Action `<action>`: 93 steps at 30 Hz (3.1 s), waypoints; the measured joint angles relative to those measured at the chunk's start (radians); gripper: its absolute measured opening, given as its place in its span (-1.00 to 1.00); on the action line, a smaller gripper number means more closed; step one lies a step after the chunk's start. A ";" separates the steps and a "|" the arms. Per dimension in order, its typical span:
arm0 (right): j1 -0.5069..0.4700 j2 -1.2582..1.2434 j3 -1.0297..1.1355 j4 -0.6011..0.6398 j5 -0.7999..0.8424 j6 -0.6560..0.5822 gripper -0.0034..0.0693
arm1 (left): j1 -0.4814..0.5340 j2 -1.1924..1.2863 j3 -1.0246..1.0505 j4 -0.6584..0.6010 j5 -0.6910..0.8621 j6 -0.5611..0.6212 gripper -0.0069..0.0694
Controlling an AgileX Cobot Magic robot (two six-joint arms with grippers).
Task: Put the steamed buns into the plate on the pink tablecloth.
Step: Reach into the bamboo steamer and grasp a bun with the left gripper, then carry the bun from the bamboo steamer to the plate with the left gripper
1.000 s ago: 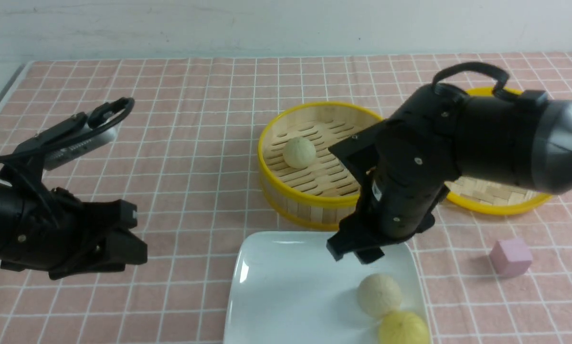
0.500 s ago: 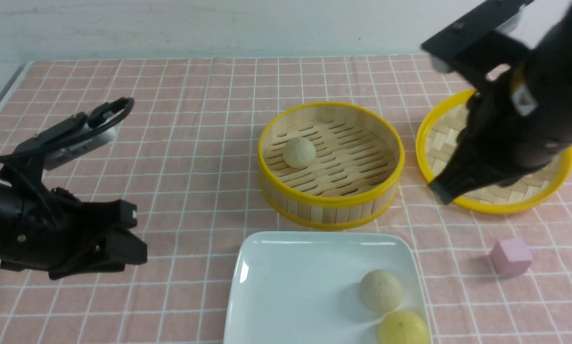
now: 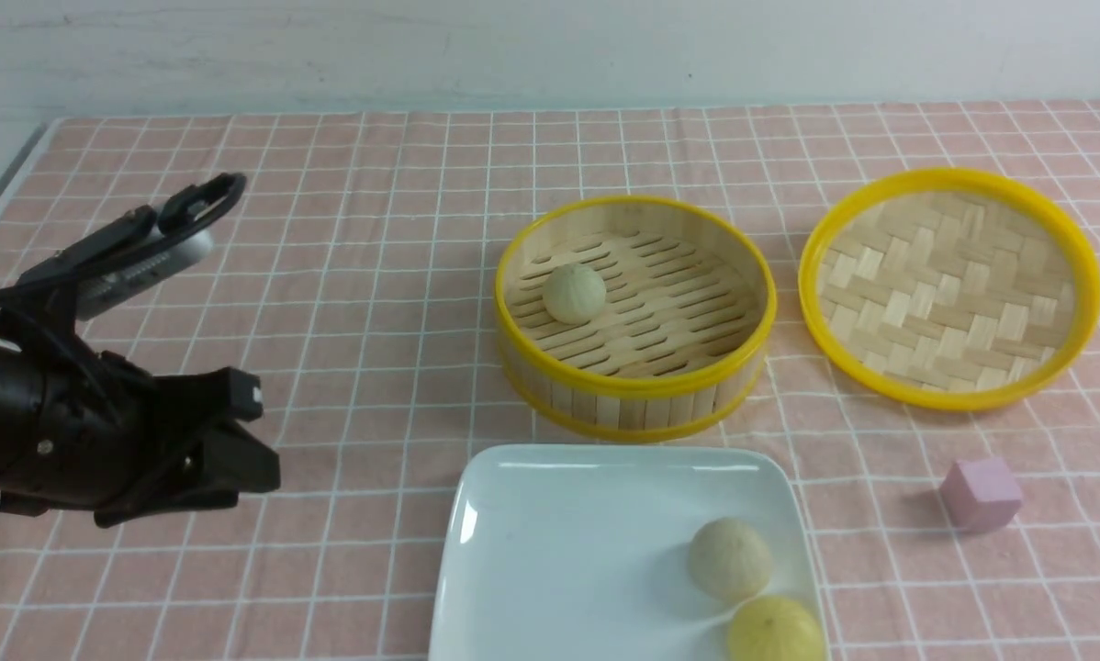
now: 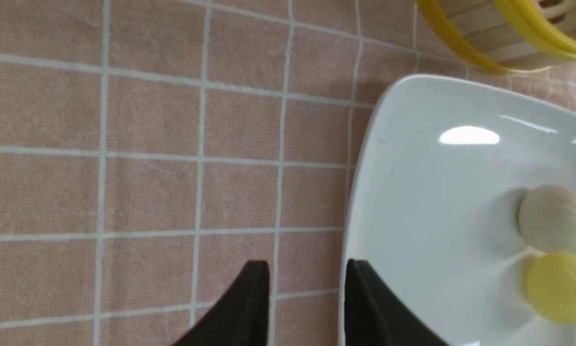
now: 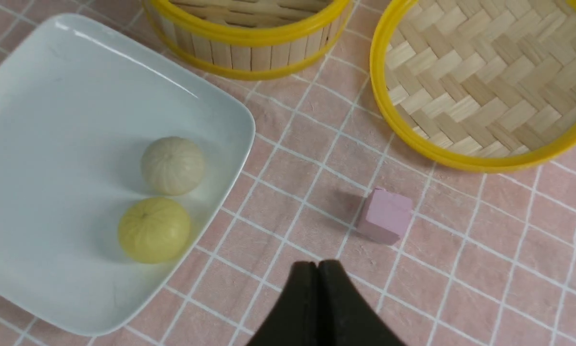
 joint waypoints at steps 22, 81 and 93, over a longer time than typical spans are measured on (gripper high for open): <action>0.000 -0.182 0.238 -0.023 -0.129 -0.002 -0.90 | -0.372 0.209 -0.512 0.166 -0.051 -0.271 -0.81; 0.000 -0.183 0.247 -0.015 -0.112 -0.002 -0.76 | -0.609 0.461 -1.213 0.544 0.407 -0.505 -0.74; 0.000 -0.183 0.247 -0.015 -0.114 -0.002 -0.73 | -0.609 0.477 -0.511 0.340 0.228 -0.465 -0.60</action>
